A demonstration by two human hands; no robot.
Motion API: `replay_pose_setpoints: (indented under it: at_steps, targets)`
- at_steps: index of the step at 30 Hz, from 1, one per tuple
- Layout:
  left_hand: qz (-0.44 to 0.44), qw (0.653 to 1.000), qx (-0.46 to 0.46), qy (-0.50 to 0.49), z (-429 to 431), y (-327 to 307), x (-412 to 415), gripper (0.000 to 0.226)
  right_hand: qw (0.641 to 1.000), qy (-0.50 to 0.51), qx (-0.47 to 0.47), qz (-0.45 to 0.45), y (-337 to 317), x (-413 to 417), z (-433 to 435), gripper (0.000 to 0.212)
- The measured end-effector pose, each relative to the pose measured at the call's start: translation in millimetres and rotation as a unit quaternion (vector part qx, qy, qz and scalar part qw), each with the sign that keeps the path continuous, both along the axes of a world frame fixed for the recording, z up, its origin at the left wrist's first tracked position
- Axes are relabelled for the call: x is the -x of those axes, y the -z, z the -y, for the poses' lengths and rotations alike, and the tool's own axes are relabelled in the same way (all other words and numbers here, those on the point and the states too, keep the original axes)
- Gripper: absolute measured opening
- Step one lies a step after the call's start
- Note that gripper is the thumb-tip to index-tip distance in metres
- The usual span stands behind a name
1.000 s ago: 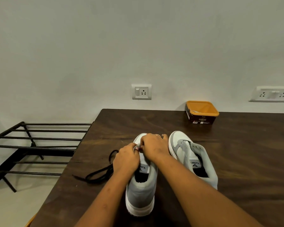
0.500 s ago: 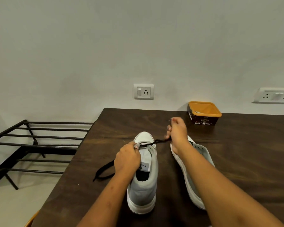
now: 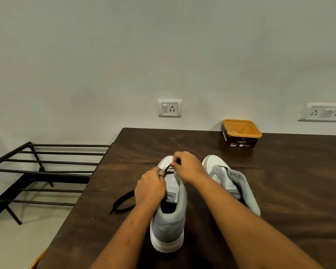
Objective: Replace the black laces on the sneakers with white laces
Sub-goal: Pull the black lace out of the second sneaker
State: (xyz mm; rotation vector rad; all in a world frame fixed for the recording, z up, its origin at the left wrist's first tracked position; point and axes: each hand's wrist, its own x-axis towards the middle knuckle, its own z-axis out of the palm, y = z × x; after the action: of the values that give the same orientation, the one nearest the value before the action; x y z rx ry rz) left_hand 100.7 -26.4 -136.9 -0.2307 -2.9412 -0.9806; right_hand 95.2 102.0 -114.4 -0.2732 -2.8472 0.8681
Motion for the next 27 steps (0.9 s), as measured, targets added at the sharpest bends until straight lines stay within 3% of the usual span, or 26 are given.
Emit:
replay_pose_setpoints:
  at_steps: [3, 6, 10, 14, 15, 16, 18, 19, 20, 23, 25, 27]
  targets:
    - [0.002, 1.0, 0.003, 0.003, 0, -1, -1, 0.03, 0.98, 0.046, 0.187, -0.049, 3, -1, -7, 0.014]
    - [-0.001, 1.0, 0.01, 0.008, -3, -3, -1, 0.03, 0.953, 0.088, 0.28, -0.074, 6, 0, -4, 0.019]
    - [0.001, 1.0, 0.028, -0.011, -4, -4, -1, 0.03, 0.822, 0.173, 0.521, -0.147, -7, 7, -1, 0.025]
    - [0.002, 0.999, 0.035, -0.033, 2, -1, 2, 0.034, 0.718, 0.238, 0.629, -0.178, -20, 4, -21, 0.021]
    - [0.004, 0.999, 0.034, -0.036, 3, 0, 3, 0.034, 0.726, 0.233, 0.62, -0.184, -22, 3, -27, 0.022]
    - [0.005, 0.999, 0.034, -0.038, 3, -1, 3, 0.034, 0.769, 0.212, 0.573, -0.187, -22, 1, -33, 0.023]
    - [0.006, 0.999, 0.036, -0.037, 0, -1, 3, 0.033, 0.918, 0.12, 0.344, -0.159, -19, -4, -40, 0.02]
    - [0.007, 0.999, 0.035, -0.037, -1, -1, 2, 0.033, 0.967, 0.054, 0.213, -0.126, -15, -5, -40, 0.014]
    - [0.008, 0.999, 0.033, -0.037, -1, -1, 2, 0.032, 0.992, -0.007, 0.11, -0.065, -12, -6, -35, 0.01]
    - [0.005, 1.0, 0.006, -0.03, 0, -1, 3, 0.03, 0.991, -0.081, -0.087, 0.066, -3, -4, -13, 0.027]
    - [0.001, 1.0, -0.016, -0.02, 0, 0, 2, 0.03, 0.989, -0.06, -0.119, 0.062, -4, -2, -3, 0.029]
    - [-0.004, 0.999, -0.031, -0.015, 1, 1, 2, 0.03, 0.992, -0.042, -0.094, 0.073, 0, 2, 0, 0.03]
